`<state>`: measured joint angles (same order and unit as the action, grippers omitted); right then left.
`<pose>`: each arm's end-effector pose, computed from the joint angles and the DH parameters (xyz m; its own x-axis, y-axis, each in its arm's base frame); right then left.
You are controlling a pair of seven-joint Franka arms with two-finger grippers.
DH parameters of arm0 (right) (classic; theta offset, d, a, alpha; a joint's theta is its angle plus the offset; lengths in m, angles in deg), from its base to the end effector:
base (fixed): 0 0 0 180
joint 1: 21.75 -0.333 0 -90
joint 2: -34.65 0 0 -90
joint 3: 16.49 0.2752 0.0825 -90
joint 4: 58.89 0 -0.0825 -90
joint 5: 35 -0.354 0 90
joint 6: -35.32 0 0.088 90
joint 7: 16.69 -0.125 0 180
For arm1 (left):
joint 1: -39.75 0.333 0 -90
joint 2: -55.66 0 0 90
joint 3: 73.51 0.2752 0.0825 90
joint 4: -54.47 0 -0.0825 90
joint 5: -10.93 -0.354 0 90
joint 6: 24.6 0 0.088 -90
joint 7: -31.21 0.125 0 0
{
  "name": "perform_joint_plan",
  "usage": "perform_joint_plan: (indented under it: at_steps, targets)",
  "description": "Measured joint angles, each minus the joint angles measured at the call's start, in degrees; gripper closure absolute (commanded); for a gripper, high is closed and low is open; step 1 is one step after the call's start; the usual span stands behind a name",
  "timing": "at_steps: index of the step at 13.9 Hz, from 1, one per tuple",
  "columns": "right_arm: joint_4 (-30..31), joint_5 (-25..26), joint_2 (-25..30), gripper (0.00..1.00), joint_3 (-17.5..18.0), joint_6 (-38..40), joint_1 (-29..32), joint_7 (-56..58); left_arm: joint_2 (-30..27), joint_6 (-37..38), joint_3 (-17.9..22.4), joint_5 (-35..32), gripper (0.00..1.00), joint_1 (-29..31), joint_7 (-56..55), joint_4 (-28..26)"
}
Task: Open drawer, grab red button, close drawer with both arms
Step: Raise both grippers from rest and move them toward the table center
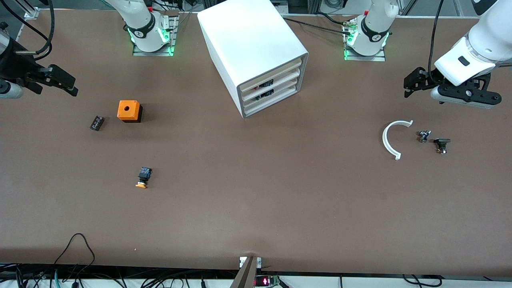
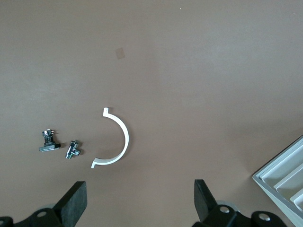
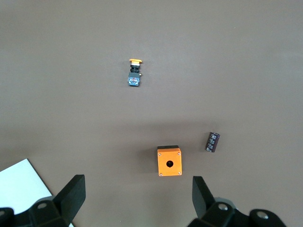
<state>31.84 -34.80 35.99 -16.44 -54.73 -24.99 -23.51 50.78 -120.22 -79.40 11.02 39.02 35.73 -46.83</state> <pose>0.5177 0.0293 0.5723 0.9980 -0.0616 0.0119 -0.0616 -0.9981 0.0021 0.5026 -0.0601 0.5302 0.9812 -0.1926 -0.0149 -0.1927 -0.9812 -0.0060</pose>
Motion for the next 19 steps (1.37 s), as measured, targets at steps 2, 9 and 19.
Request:
perform_joint_plan:
  at_steps: [2,9,19]
  targets:
    - [0.00,0.00,0.00,0.00,-0.01,0.27,0.00,0.00,0.00,0.01,0.00,0.00,0.00,-0.01,0.00,0.00]
    - [0.14,-0.01,-0.33,0.00,-0.01,3.08,0.00,-0.01,-0.01,1.66,0.00,0.00,0.00,-0.03,0.00,0.32]
    - [0.70,-0.05,-8.38,0.00,-0.03,0.56,0.01,0.31,0.86,20.61,0.50,16.42,0.00,0.18,0.08,0.48]
